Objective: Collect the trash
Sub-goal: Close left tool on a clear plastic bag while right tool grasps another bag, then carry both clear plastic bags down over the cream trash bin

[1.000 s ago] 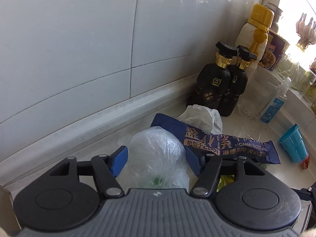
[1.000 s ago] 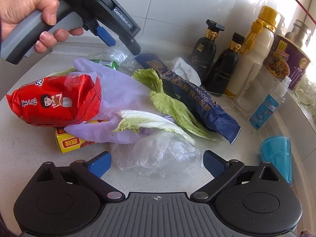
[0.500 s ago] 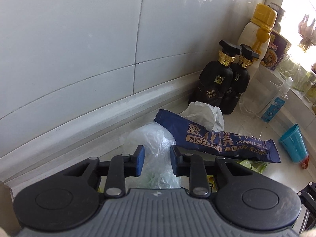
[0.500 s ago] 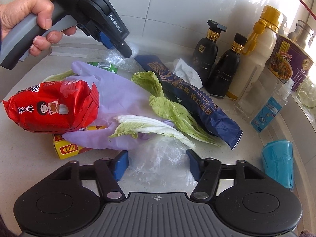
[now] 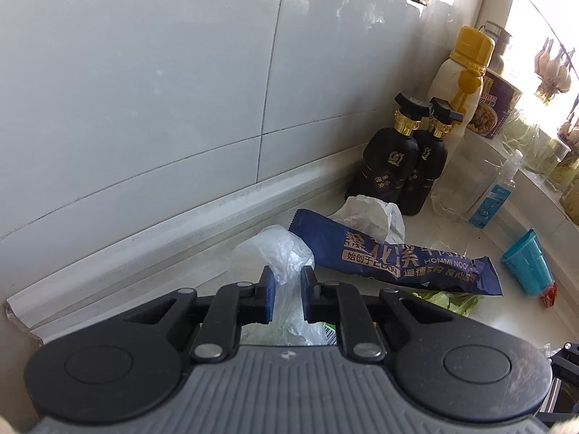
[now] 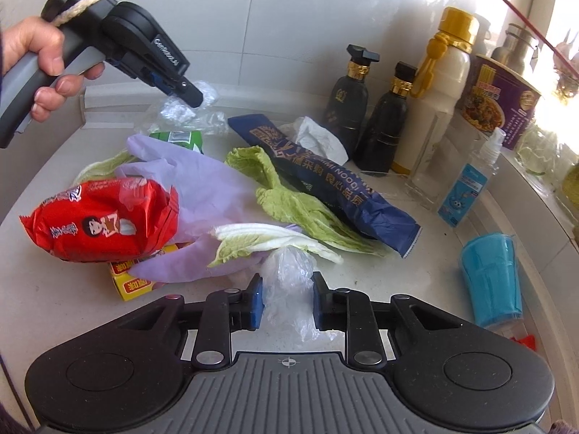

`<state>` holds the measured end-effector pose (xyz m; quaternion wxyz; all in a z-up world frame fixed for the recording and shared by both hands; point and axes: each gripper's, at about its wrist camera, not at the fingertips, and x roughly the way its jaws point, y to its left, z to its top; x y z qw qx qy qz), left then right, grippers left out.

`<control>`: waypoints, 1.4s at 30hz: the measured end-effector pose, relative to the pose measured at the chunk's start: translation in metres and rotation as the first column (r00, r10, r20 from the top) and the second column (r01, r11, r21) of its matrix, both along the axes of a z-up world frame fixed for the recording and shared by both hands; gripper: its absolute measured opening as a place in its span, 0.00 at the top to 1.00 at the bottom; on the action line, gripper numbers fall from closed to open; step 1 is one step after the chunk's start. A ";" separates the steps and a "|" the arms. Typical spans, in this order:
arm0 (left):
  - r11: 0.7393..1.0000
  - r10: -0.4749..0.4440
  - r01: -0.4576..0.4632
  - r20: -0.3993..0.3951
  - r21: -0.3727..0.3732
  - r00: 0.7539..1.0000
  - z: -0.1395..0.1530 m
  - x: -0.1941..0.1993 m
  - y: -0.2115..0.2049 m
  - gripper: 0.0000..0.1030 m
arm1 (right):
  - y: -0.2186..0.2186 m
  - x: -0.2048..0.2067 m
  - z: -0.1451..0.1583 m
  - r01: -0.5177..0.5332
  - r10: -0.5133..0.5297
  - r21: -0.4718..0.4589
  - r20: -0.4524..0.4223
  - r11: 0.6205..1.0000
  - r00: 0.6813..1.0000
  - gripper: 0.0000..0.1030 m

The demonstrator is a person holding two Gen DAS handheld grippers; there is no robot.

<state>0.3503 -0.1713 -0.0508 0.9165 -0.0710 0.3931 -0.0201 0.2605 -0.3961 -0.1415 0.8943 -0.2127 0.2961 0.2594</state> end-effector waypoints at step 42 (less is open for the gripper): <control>0.995 0.016 -0.013 0.028 -0.101 0.999 0.047 -0.145 0.053 0.88 | 0.020 -0.117 0.079 -0.003 -0.010 0.082 0.162 0.997 0.987 0.82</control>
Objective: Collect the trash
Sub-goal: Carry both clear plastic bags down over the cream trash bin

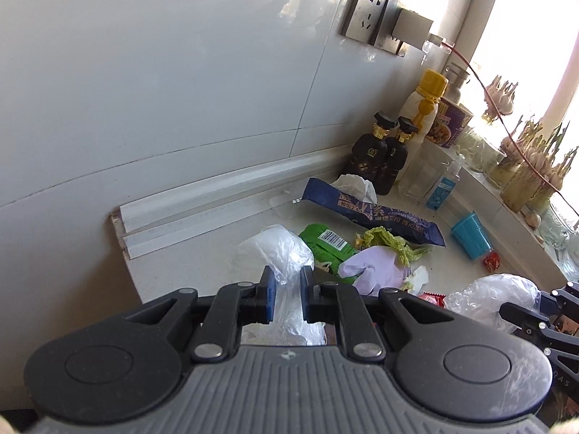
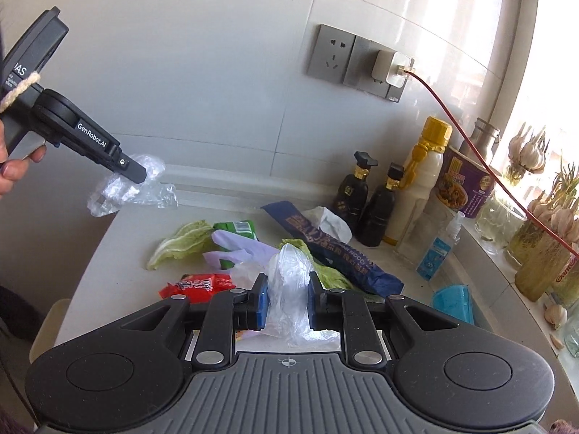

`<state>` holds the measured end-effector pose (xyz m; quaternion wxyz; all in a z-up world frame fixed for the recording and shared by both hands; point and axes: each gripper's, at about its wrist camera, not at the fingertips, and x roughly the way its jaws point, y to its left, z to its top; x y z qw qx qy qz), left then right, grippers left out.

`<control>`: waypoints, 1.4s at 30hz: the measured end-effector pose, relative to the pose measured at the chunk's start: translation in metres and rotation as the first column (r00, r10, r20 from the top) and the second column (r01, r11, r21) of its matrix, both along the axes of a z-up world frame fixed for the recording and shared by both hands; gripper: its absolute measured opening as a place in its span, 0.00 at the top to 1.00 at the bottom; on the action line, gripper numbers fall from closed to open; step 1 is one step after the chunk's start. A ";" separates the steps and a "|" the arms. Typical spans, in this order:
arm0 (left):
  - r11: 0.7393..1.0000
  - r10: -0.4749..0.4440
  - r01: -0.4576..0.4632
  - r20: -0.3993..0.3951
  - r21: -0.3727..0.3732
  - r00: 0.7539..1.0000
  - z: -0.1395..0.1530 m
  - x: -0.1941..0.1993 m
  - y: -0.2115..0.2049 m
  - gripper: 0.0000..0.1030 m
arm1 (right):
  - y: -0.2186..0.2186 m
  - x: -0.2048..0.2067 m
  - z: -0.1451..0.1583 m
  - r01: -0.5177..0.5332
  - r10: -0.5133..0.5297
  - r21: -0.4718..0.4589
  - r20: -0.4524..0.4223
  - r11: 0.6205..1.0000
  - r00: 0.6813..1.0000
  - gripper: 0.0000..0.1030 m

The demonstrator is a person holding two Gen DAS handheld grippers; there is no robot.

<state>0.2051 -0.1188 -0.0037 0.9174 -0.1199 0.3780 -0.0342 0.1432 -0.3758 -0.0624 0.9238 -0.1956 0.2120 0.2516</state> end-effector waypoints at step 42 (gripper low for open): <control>0.928 0.339 -0.365 -0.243 -0.073 0.909 -0.107 -0.172 0.115 0.88 | 0.172 -0.094 -0.050 -0.372 0.358 -0.029 -0.211 0.928 0.910 0.82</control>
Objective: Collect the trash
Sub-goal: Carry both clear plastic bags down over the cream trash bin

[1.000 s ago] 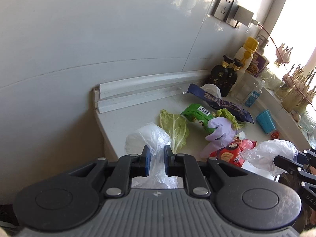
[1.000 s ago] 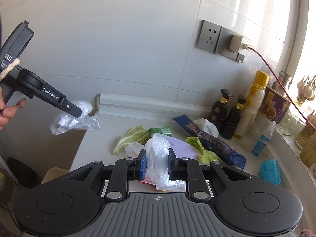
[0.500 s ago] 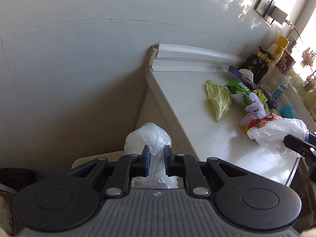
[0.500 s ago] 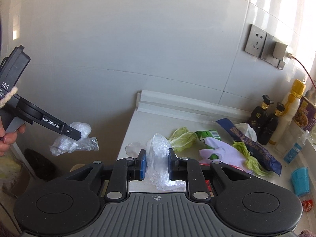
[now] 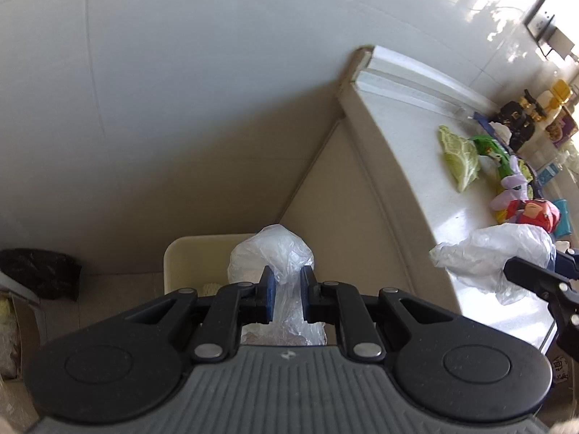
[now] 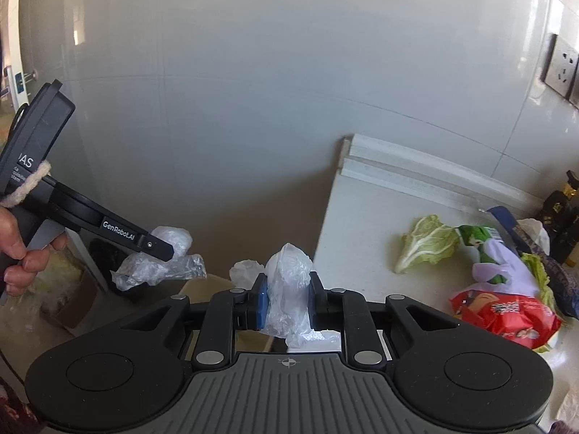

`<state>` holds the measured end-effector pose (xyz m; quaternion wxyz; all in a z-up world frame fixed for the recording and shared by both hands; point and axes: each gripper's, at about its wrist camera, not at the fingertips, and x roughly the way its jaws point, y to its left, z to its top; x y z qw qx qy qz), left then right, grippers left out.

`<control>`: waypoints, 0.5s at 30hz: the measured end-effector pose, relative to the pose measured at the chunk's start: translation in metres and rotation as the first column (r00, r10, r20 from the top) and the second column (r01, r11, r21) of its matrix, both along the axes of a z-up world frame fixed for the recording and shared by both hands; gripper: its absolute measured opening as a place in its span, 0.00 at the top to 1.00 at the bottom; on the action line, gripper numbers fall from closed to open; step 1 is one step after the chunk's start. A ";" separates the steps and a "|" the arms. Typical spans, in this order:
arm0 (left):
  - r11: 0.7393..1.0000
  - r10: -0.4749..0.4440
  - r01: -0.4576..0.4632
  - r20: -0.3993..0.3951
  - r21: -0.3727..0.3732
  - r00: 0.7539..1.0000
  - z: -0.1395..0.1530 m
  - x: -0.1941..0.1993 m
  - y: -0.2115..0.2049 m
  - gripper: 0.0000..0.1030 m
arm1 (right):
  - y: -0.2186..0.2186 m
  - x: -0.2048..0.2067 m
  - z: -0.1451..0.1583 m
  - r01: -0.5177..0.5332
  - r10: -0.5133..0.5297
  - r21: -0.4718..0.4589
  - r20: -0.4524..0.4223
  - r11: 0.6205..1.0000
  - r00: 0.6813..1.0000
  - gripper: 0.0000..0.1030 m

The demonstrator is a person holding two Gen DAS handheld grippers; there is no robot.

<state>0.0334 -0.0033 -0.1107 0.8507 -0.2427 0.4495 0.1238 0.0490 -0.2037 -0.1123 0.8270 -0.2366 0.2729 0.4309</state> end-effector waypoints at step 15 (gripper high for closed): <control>0.999 0.032 -0.034 -0.071 -0.033 0.997 -0.047 -0.015 0.016 0.88 | 0.059 -0.012 -0.053 -0.097 0.084 -0.116 -0.115 0.989 0.990 0.81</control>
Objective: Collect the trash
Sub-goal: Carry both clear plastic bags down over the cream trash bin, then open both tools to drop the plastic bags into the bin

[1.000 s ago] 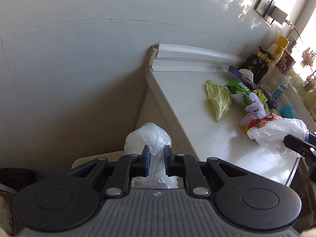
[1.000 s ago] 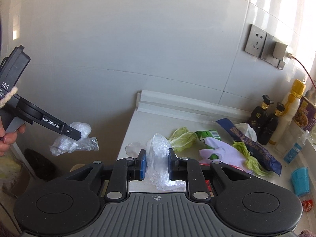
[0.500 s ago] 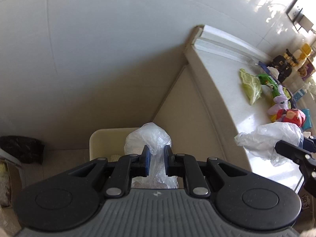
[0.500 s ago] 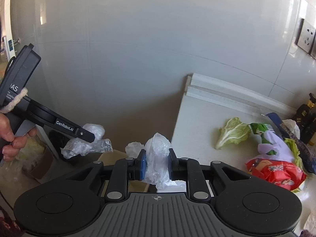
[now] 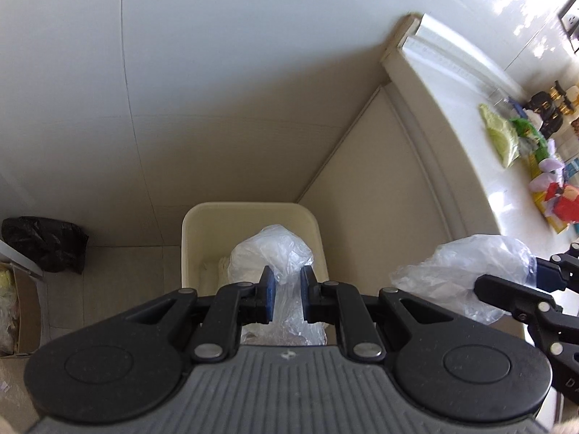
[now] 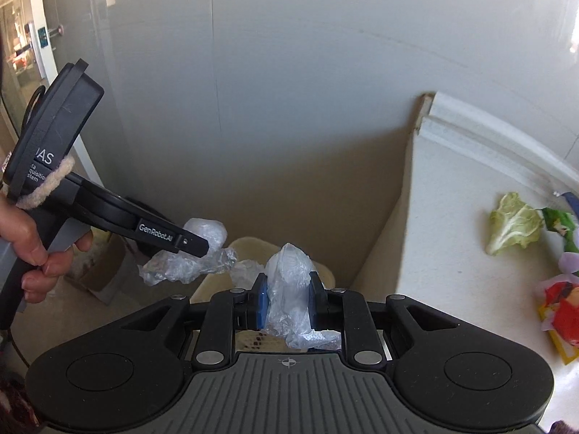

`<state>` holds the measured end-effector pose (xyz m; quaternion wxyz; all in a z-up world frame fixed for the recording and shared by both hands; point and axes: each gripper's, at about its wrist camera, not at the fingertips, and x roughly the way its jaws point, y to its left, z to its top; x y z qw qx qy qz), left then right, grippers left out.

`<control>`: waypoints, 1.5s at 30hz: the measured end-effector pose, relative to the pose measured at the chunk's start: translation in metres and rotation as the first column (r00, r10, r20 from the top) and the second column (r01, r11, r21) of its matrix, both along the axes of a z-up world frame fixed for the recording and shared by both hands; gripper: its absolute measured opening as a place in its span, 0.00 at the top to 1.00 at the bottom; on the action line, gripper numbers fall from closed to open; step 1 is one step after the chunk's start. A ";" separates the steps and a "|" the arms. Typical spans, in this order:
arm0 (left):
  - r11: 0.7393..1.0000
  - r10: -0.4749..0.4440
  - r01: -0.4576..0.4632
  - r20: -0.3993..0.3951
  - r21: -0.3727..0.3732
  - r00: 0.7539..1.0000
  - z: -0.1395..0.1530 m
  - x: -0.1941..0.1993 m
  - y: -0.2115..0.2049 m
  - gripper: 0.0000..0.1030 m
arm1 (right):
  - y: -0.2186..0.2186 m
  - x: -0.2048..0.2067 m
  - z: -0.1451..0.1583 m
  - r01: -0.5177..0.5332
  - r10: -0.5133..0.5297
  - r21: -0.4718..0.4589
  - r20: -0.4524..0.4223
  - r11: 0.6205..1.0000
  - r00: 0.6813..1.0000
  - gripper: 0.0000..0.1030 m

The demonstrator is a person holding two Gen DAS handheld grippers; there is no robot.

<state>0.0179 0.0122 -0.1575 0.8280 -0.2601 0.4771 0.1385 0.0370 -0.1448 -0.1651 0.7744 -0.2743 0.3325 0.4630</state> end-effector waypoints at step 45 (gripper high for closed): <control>0.980 0.139 -0.158 -0.153 -0.123 0.978 -0.126 0.031 0.043 0.60 | 0.119 0.057 -0.124 0.035 -0.085 -0.336 -0.133 0.941 0.988 0.51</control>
